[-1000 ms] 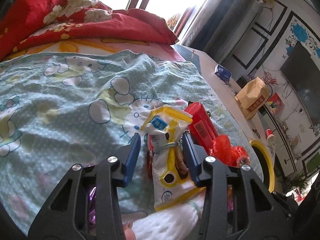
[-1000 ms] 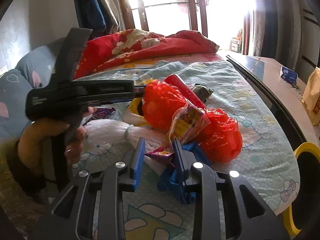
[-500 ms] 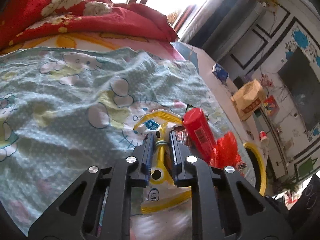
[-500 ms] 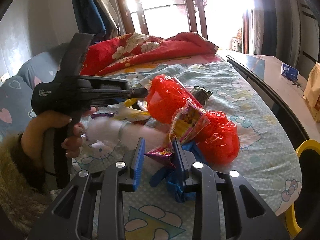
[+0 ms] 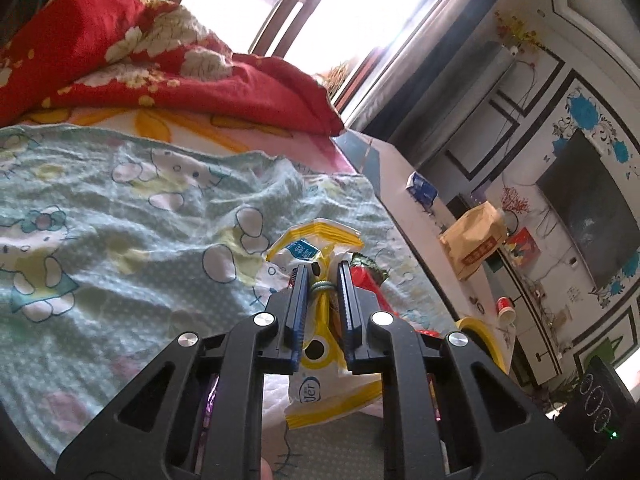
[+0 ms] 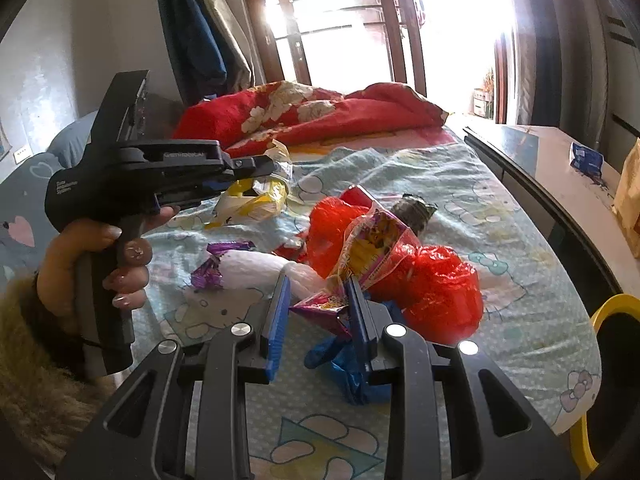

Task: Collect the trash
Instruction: 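Grasp the yellow snack wrapper with the left tool while the right tool grasps the clear snack bag, then carry both held wrappers from the bed over the trash bin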

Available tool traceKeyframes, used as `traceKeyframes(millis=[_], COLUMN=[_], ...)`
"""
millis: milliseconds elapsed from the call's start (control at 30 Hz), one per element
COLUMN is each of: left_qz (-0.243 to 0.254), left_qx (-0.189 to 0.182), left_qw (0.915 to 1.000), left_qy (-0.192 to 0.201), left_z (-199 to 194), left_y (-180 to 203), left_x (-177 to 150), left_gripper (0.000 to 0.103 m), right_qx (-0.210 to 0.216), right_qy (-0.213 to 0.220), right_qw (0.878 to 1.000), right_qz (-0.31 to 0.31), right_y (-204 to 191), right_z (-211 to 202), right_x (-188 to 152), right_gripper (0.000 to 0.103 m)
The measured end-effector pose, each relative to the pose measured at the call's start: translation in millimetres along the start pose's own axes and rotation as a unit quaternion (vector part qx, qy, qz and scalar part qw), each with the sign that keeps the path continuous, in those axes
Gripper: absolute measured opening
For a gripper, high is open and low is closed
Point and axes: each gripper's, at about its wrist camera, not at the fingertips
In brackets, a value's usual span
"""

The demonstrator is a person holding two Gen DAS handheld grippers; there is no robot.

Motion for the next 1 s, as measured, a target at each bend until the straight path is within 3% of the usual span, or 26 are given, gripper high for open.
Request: traceKeyframes(millis=[433, 1000], left_qz=[0.025, 0.086], left_qx=[-0.018, -0.043], left_qw=[0.9991, 0.9952], left_qy=[0.028, 0.015], left_z=[-22.0, -6.9], left_y=[28.6, 95.5], left_x=[7.0, 3.9], left_gripper=[0.009, 0.009], right_qx=[-0.007, -0.039], right_qy=[0.036, 0.076], right_qw=[0.999, 0.996], right_qz=[0.004, 0.039], right_y=[6.8, 51.1], right_z=[-21.9, -57.3], right_x=[15.7, 32.3], right_gripper=[0.028, 0.028])
Point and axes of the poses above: each gripper's, at about its wrist camera, not at the fingertips, and z roughly the way its jaws point, y to its right, x to its top, and after that the axes turned 12 degrees about z, right-handed
